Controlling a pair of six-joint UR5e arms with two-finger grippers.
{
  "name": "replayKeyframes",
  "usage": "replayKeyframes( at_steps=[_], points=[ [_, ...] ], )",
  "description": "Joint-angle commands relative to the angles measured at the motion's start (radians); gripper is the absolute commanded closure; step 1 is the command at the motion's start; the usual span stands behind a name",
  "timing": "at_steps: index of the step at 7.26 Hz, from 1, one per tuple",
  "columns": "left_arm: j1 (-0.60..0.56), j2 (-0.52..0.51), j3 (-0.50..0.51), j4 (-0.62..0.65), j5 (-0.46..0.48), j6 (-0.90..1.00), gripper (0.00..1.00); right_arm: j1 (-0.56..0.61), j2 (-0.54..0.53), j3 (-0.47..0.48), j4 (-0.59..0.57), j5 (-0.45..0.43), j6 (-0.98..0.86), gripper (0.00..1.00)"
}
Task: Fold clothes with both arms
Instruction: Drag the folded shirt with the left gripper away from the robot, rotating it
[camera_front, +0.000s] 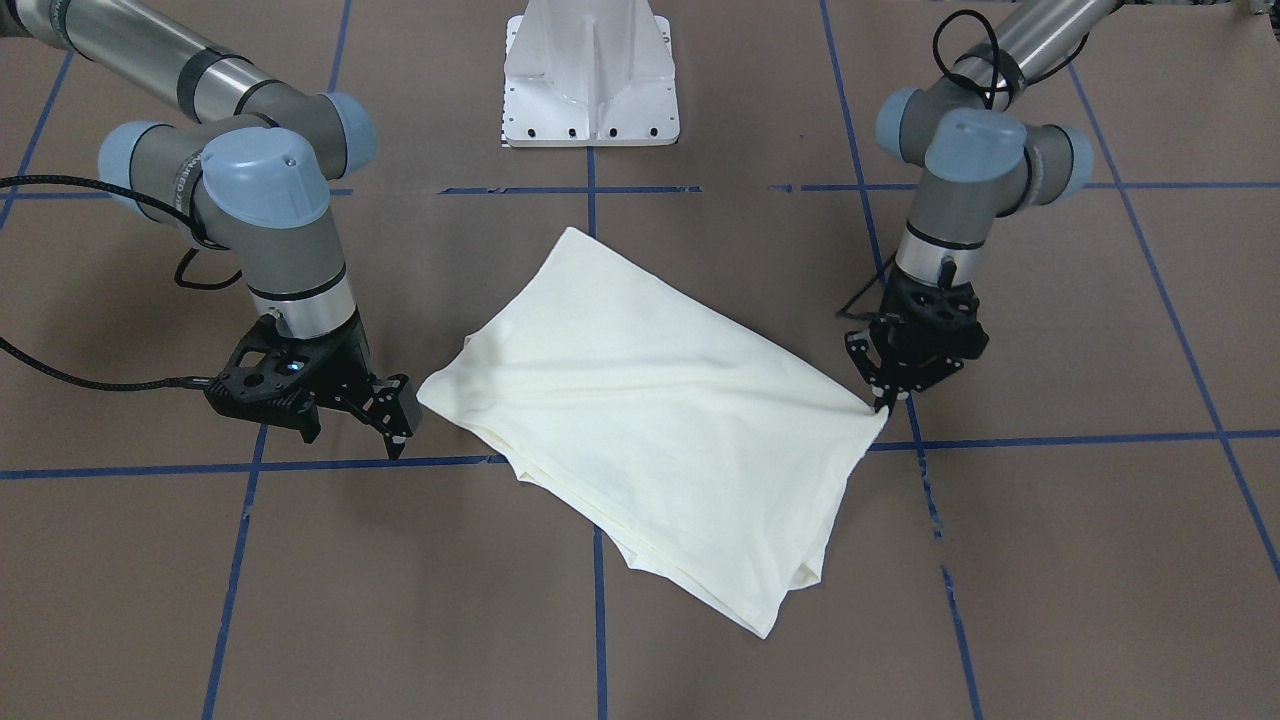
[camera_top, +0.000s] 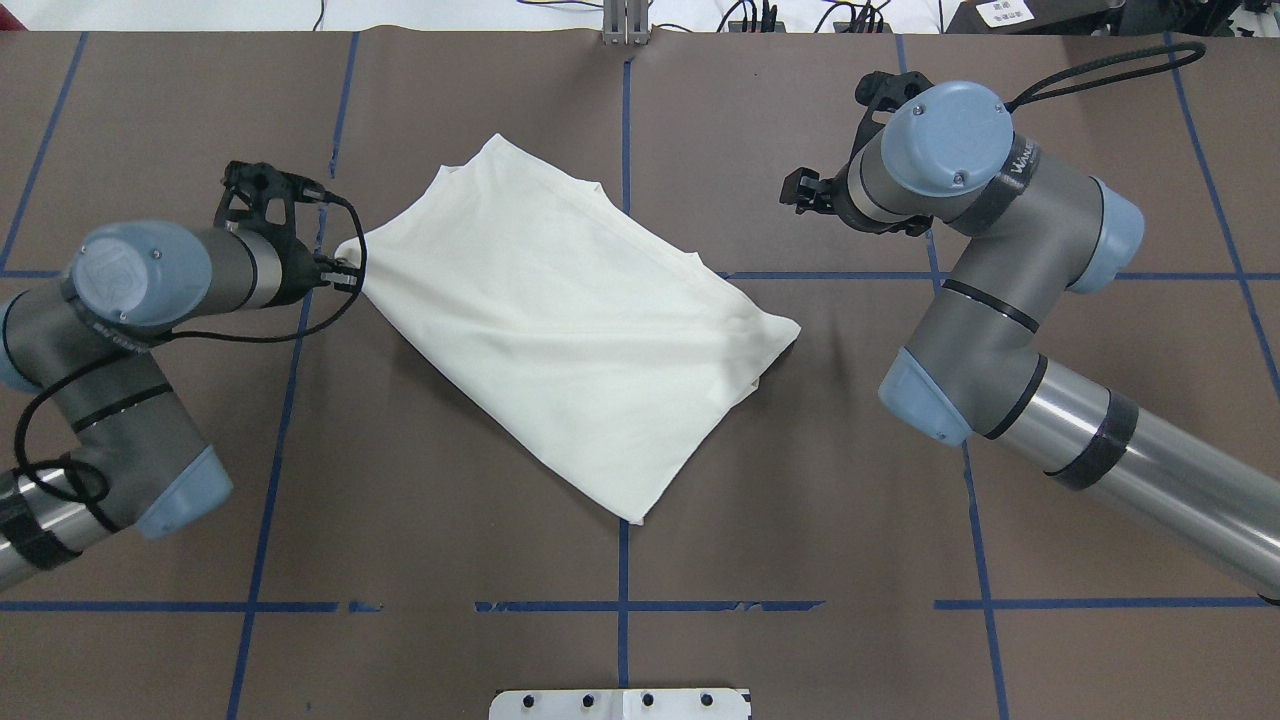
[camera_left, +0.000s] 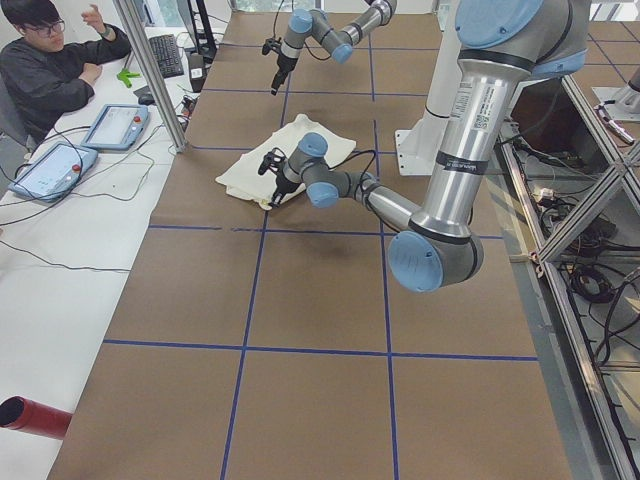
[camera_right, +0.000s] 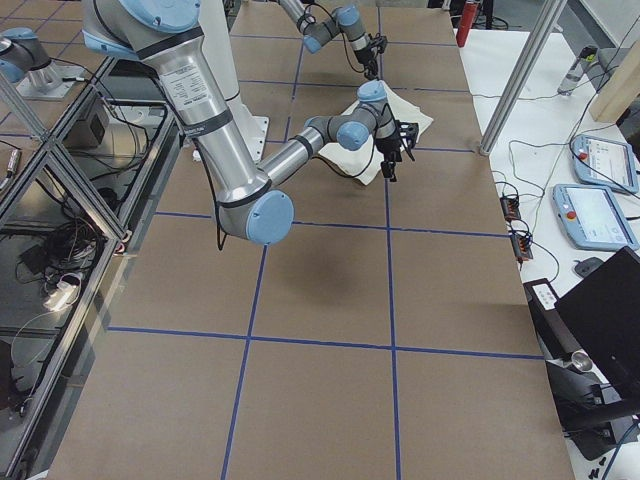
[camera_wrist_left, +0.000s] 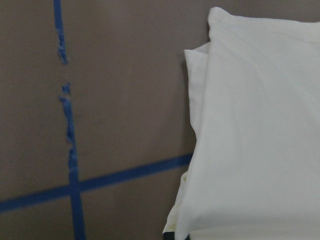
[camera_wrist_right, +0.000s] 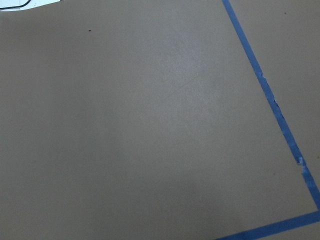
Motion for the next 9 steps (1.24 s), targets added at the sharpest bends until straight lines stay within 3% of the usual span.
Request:
replayKeyframes(
  at_steps=[1, 2, 3, 4, 5, 6, 8, 9],
  points=[
    [-0.100, -0.268, 0.332, -0.008, -0.001, 0.079, 1.00, 0.000, 0.000, 0.008, 0.000, 0.000, 0.006, 0.00],
    [-0.111, -0.389, 0.506, -0.077, 0.002, 0.079, 1.00, 0.002, -0.003, 0.028, -0.005, 0.002, 0.008, 0.00],
    [-0.111, -0.440, 0.659, -0.188, 0.007, 0.080, 1.00, 0.000, -0.003, 0.037, -0.008, 0.002, 0.011, 0.00],
    [-0.120, -0.433, 0.664, -0.207, 0.007, 0.082, 1.00, -0.002, -0.001, 0.044, -0.008, 0.002, 0.013, 0.00],
    [-0.122, -0.407, 0.658, -0.217, 0.002, 0.083, 0.14, -0.009, 0.007, 0.041, -0.006, 0.002, 0.020, 0.00],
    [-0.123, -0.360, 0.577, -0.237, -0.007, 0.085, 0.00, -0.029, 0.017, 0.036, 0.000, 0.000, 0.077, 0.00],
    [-0.141, -0.276, 0.410, -0.228, -0.190, 0.093, 0.00, -0.067, 0.106, -0.033, -0.003, -0.003, 0.230, 0.01],
    [-0.143, -0.228, 0.323, -0.223, -0.205, 0.076, 0.00, -0.084, 0.178, -0.112, 0.000, -0.047, 0.264, 0.04]
  ],
)
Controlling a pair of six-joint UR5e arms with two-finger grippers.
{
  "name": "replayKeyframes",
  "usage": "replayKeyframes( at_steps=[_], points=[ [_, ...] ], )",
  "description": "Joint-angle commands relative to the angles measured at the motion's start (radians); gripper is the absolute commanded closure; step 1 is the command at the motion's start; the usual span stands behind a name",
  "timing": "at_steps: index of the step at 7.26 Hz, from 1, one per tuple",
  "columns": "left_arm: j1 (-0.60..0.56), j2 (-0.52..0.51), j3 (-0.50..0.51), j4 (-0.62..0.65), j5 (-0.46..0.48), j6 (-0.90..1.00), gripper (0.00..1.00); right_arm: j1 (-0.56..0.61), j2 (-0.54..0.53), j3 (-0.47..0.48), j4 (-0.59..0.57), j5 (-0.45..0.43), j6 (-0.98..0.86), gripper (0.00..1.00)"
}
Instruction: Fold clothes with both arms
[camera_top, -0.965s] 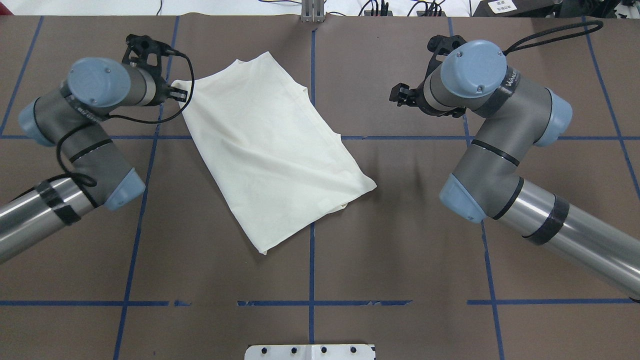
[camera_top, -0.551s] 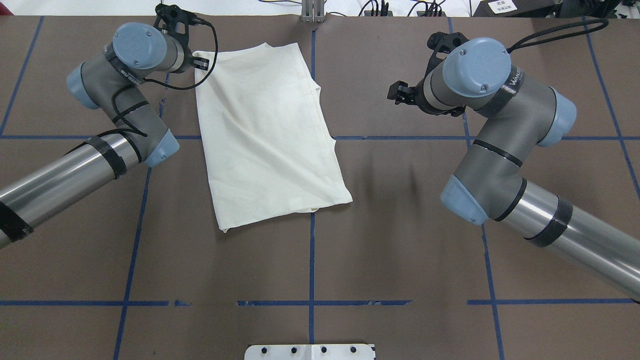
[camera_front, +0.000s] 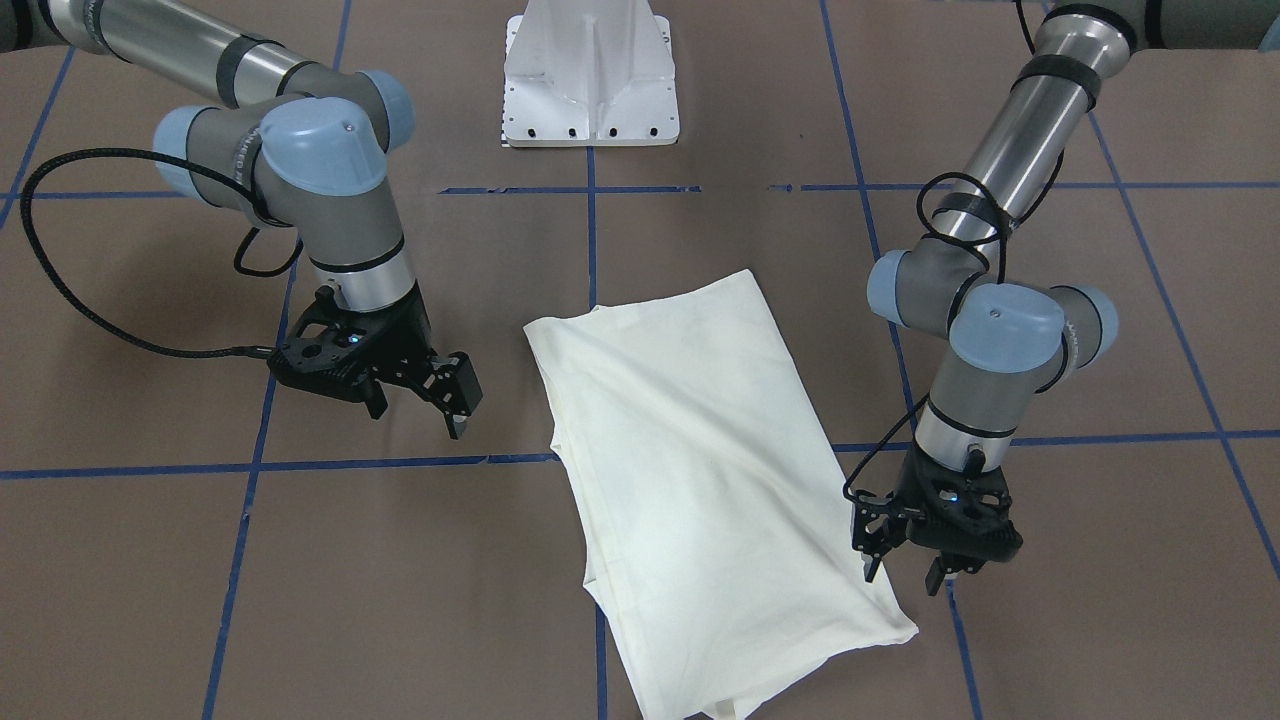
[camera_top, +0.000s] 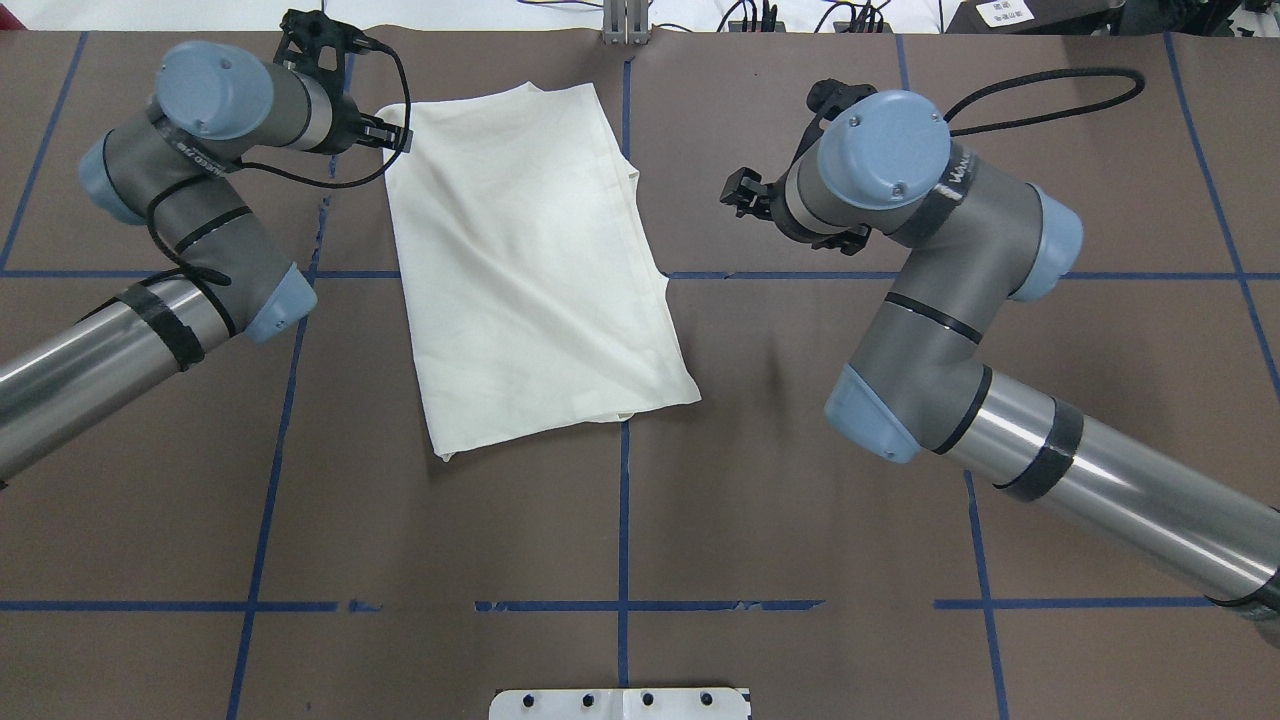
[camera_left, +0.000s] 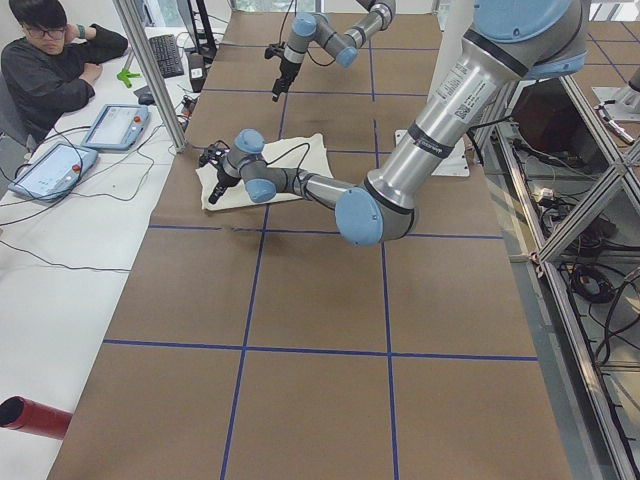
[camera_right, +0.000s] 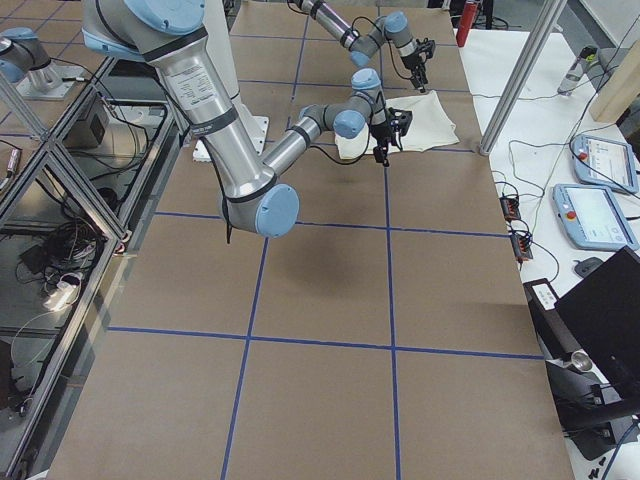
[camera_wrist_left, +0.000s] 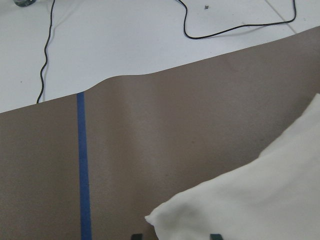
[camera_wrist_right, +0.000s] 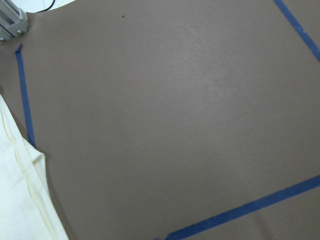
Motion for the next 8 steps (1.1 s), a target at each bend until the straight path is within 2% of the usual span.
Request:
replayKeyframes(
  at_steps=[1, 3, 5, 8],
  points=[
    [-0.001, 0.104, -0.181, 0.005, -0.055, -0.034, 0.00, -0.039, 0.146, -0.164, 0.014, -0.088, 0.100, 0.08],
    [0.008, 0.166, -0.261, 0.008, -0.086, -0.059, 0.00, -0.071, 0.253, -0.360, 0.132, -0.102, 0.166, 0.22],
    [0.008, 0.167, -0.261, 0.006, -0.089, -0.059, 0.00, -0.112, 0.260, -0.383, 0.136, -0.124, 0.181, 0.31],
    [0.009, 0.172, -0.261, 0.006, -0.089, -0.059, 0.00, -0.157, 0.243, -0.383, 0.108, -0.122, 0.172, 0.34]
  ],
)
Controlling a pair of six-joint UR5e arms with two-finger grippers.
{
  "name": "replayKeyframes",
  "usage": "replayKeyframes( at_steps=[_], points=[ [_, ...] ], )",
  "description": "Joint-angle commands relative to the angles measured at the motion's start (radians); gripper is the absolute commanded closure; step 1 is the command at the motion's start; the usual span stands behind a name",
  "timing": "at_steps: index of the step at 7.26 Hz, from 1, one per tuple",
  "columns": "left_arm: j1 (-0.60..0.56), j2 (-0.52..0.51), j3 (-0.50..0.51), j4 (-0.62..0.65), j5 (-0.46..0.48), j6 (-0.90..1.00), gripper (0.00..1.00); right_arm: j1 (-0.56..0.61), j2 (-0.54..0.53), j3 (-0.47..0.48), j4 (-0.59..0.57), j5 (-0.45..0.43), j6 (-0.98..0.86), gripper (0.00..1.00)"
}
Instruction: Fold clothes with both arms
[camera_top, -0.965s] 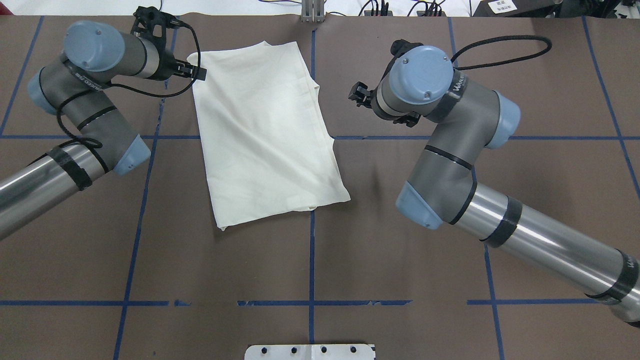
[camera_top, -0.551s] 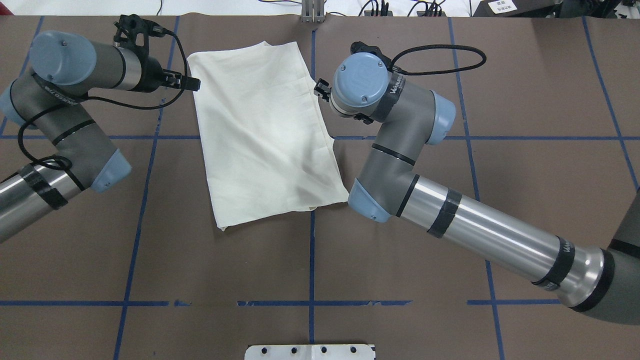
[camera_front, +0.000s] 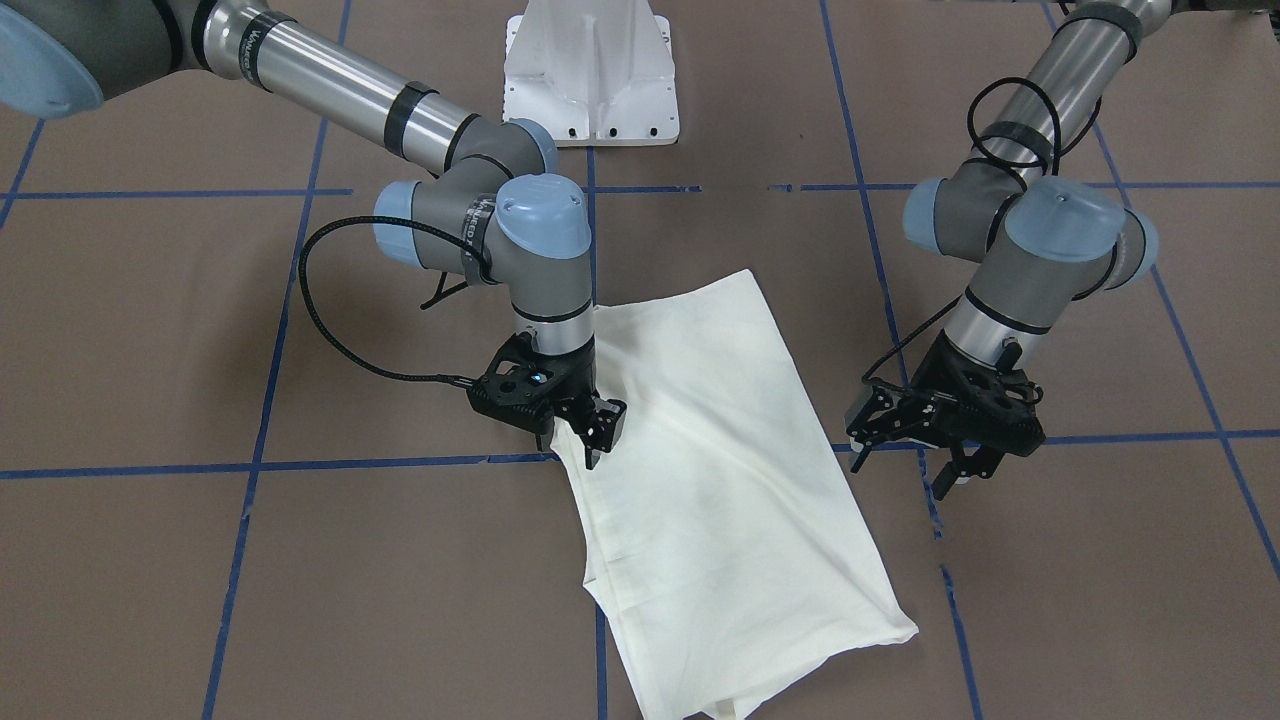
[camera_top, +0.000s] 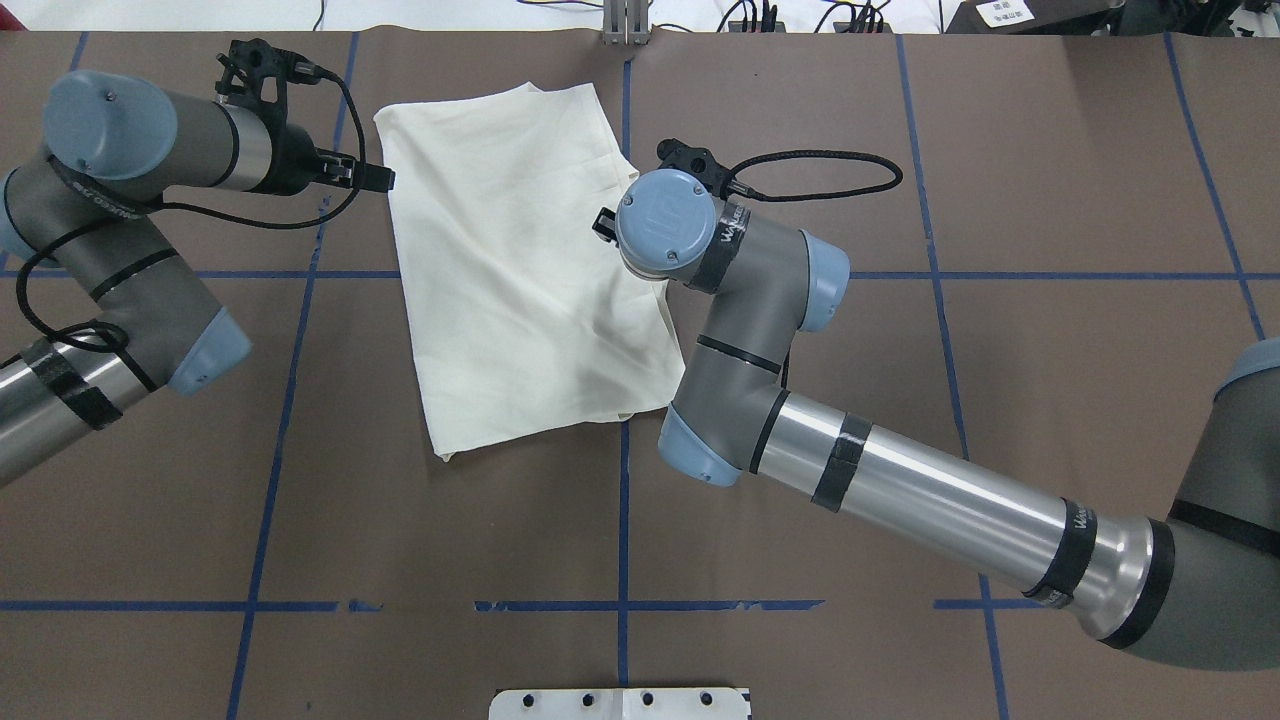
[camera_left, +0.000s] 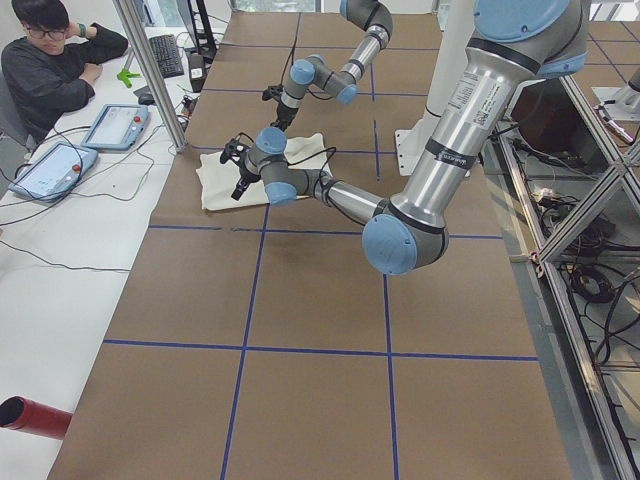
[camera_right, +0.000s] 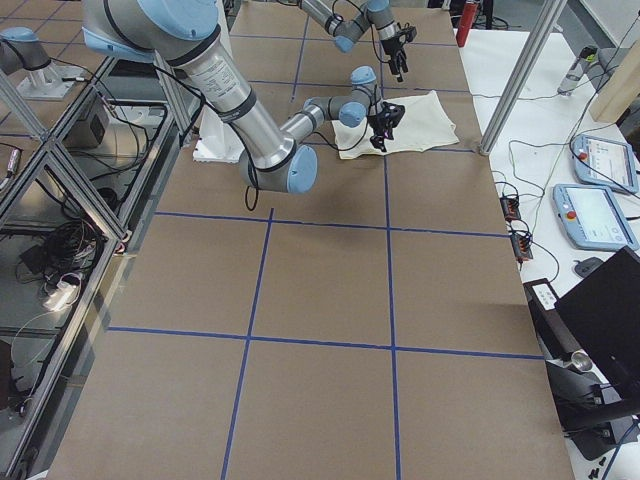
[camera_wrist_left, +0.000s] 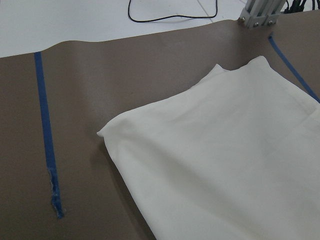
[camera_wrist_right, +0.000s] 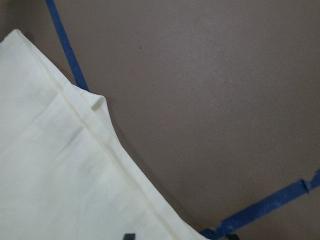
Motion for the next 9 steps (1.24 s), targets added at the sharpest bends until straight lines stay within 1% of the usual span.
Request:
replayKeyframes(
  at_steps=[1, 2, 3, 4, 5, 7, 8, 9],
  points=[
    [0.001, 0.001, 0.001, 0.000, 0.000, -0.002, 0.00, -0.018, -0.009, -0.001, -0.032, 0.000, -0.011, 0.35],
    [0.001, 0.001, 0.003, 0.000, 0.000, -0.002, 0.00, -0.018, -0.009, -0.001, -0.035, 0.000, -0.012, 0.41],
    [0.001, 0.001, 0.004, 0.000, 0.001, -0.002, 0.00, -0.018, -0.006, 0.001, -0.035, 0.000, -0.012, 0.54],
    [0.001, 0.001, 0.006, 0.000, 0.003, -0.002, 0.00, -0.018, -0.006, 0.004, -0.035, 0.000, -0.012, 0.83],
    [0.001, 0.001, 0.006, 0.000, 0.003, -0.002, 0.00, -0.018, -0.003, 0.005, -0.035, 0.000, -0.011, 1.00],
    [0.003, 0.001, 0.007, 0.000, 0.003, -0.002, 0.00, -0.016, -0.006, 0.016, -0.041, 0.000, -0.003, 1.00],
    [0.003, 0.001, 0.007, -0.002, 0.003, -0.008, 0.00, -0.016, -0.050, 0.078, -0.053, 0.000, -0.003, 1.00],
    [0.006, 0.001, 0.006, -0.006, 0.003, -0.058, 0.00, -0.016, -0.150, 0.219, -0.078, 0.000, -0.003, 1.00]
  ],
)
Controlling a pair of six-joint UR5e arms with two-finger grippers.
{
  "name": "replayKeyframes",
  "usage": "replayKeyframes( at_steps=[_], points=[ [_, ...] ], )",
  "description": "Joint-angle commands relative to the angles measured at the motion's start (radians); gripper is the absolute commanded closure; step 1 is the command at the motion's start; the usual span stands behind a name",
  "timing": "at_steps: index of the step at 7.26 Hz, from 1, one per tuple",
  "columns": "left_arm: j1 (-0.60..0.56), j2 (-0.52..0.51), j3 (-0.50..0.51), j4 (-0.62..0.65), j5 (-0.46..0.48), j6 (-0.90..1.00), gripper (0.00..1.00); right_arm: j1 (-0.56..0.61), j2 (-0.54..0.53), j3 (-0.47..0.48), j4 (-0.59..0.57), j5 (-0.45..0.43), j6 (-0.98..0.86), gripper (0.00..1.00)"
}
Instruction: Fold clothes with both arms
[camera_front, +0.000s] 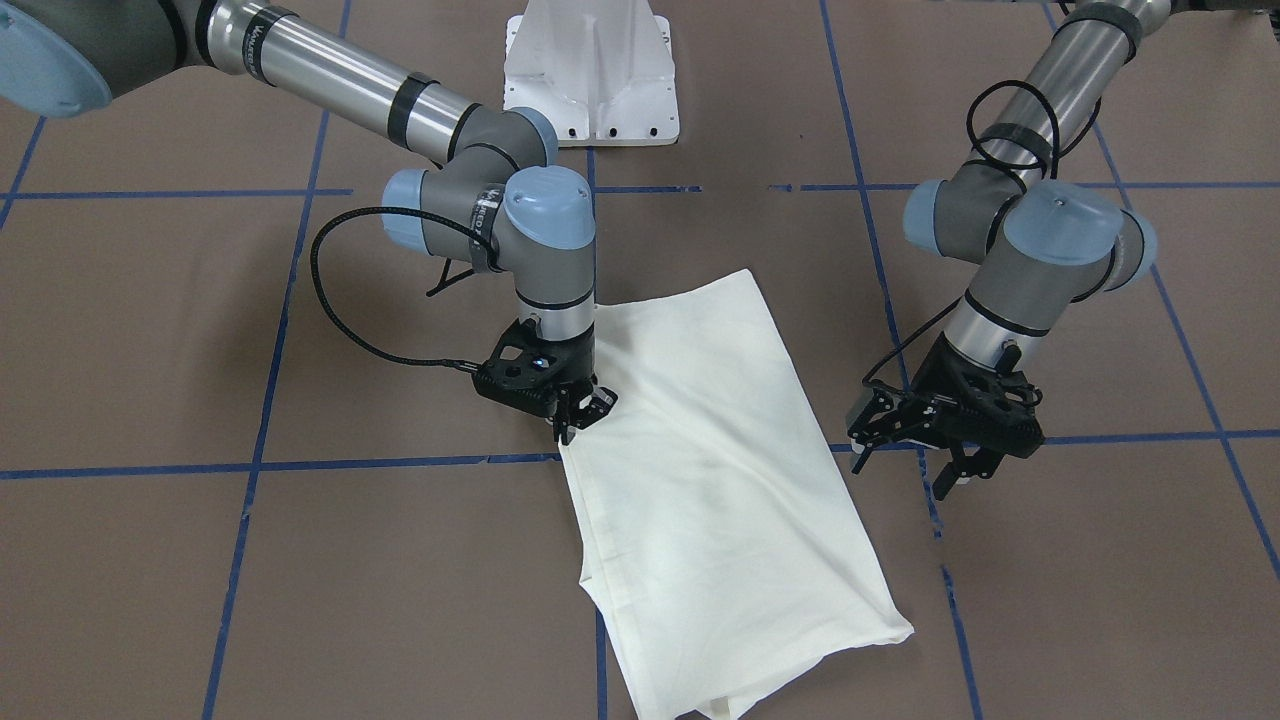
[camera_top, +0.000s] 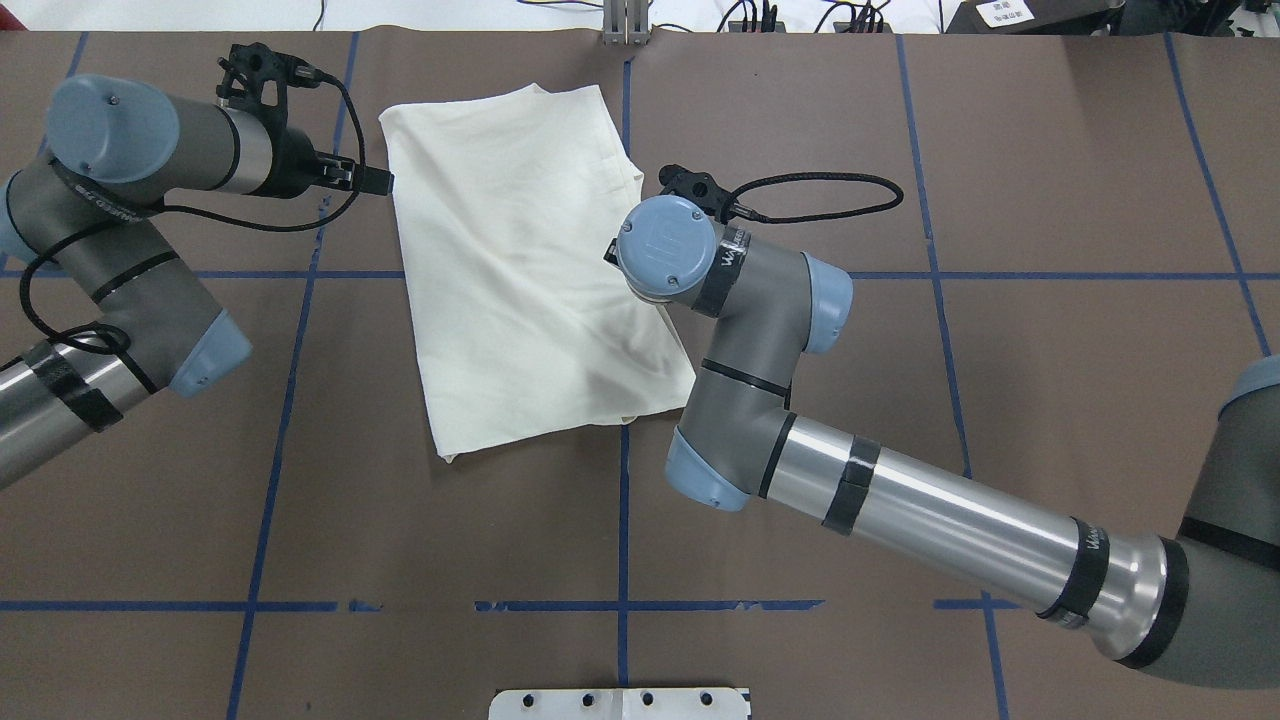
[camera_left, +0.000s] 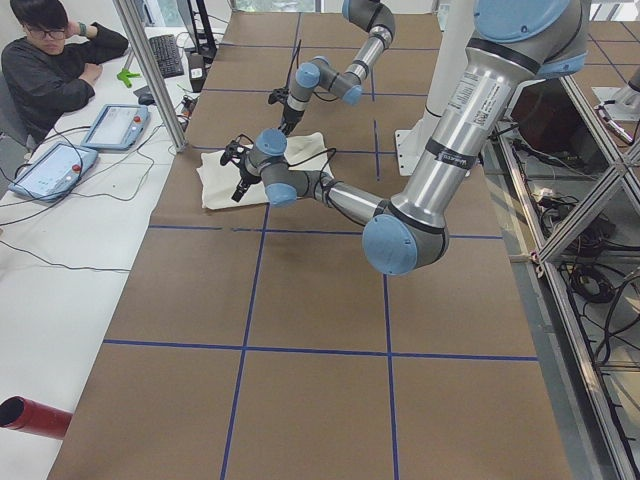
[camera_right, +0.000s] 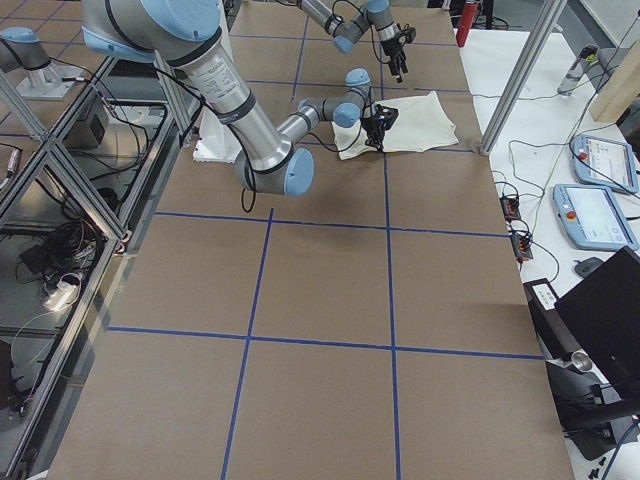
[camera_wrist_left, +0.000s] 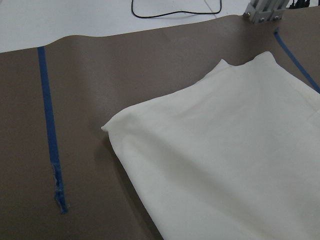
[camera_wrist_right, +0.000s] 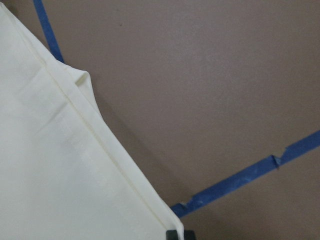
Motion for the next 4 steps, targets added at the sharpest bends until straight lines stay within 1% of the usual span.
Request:
replayKeyframes(
  at_steps=[1, 2, 3, 4],
  points=[
    [0.005, 0.000, -0.006, -0.006, -0.002, -0.046, 0.00, -0.024, -0.203, 0.281, -0.053, -0.005, 0.005, 1.00],
    [0.005, 0.000, -0.010, -0.004, -0.003, -0.046, 0.00, -0.070, -0.298, 0.387, -0.056, -0.052, 0.007, 1.00],
    [0.007, -0.002, -0.013, -0.004, -0.005, -0.046, 0.00, -0.098, -0.374, 0.466, -0.056, -0.073, 0.007, 1.00],
    [0.024, -0.002, -0.016, -0.004, -0.005, -0.046, 0.00, -0.109, -0.420, 0.503, -0.055, -0.084, 0.007, 1.00]
  ],
)
